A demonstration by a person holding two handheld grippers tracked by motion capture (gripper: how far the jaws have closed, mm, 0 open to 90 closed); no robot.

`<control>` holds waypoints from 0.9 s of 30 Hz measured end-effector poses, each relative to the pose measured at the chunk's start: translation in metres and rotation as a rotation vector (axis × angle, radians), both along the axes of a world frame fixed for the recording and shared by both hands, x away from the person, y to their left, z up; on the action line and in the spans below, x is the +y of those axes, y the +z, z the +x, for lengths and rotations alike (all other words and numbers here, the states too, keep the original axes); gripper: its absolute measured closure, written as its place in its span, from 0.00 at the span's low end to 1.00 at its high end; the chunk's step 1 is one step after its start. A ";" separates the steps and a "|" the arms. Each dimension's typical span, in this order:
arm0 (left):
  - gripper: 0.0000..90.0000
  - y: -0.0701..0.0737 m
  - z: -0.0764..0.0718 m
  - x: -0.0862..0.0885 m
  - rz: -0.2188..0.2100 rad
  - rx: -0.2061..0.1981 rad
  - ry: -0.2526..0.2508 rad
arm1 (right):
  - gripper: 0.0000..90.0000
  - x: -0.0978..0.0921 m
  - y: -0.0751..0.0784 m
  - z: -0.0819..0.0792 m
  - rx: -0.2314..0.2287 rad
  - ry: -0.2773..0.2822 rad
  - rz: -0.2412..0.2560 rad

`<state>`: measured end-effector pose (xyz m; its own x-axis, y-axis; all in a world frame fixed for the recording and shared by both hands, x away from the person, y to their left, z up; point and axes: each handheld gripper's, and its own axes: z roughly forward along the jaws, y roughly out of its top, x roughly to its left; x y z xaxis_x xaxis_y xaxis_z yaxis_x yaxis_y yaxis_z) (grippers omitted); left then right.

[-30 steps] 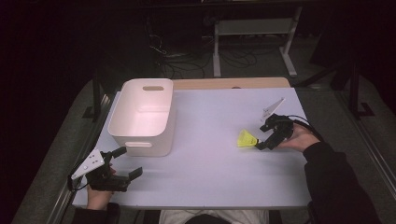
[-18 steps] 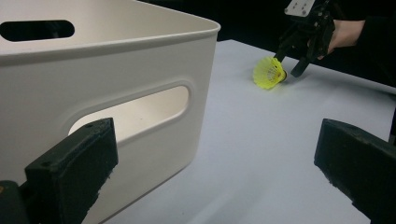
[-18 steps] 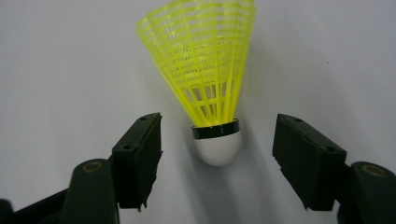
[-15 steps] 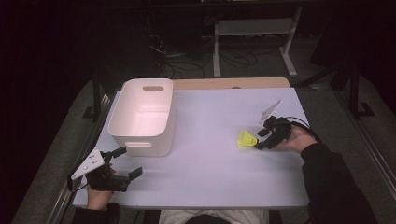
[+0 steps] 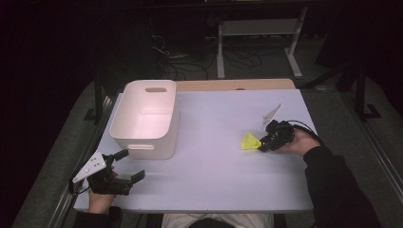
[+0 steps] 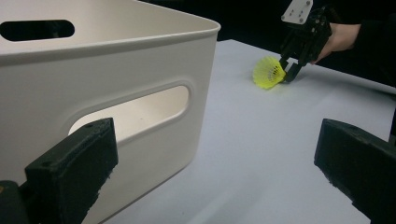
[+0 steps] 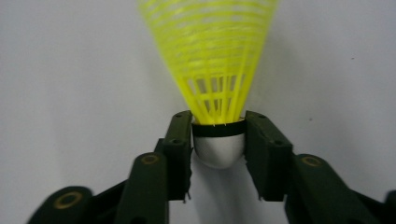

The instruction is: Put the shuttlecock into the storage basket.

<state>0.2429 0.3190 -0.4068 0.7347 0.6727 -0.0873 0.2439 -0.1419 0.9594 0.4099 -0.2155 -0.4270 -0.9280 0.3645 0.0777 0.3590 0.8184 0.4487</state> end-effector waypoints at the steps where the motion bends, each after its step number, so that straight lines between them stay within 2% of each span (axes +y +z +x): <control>1: 0.00 0.000 0.000 0.000 0.000 0.000 0.000 | 0.69 0.000 0.000 0.000 -0.003 0.002 -0.003; 5: 0.00 0.000 0.000 0.000 0.000 0.000 0.000 | 0.70 0.001 0.001 -0.001 -0.001 0.003 -0.004; 9: 0.00 0.000 0.000 0.000 -0.001 0.000 -0.001 | 0.70 0.000 0.002 -0.001 0.002 -0.003 0.021; 13: 0.00 0.000 0.000 0.000 -0.001 0.000 -0.001 | 0.70 0.000 0.003 -0.002 0.003 -0.008 0.025; 27: 0.00 0.000 0.000 0.000 -0.005 0.000 -0.001 | 0.70 -0.001 0.021 -0.012 -0.003 -0.037 0.061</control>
<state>0.2426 0.3190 -0.4067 0.7356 0.6713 -0.0908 0.2440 -0.1375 0.9600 0.3982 -0.2167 -0.4061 -0.9142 0.3931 0.0984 0.3872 0.7759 0.4981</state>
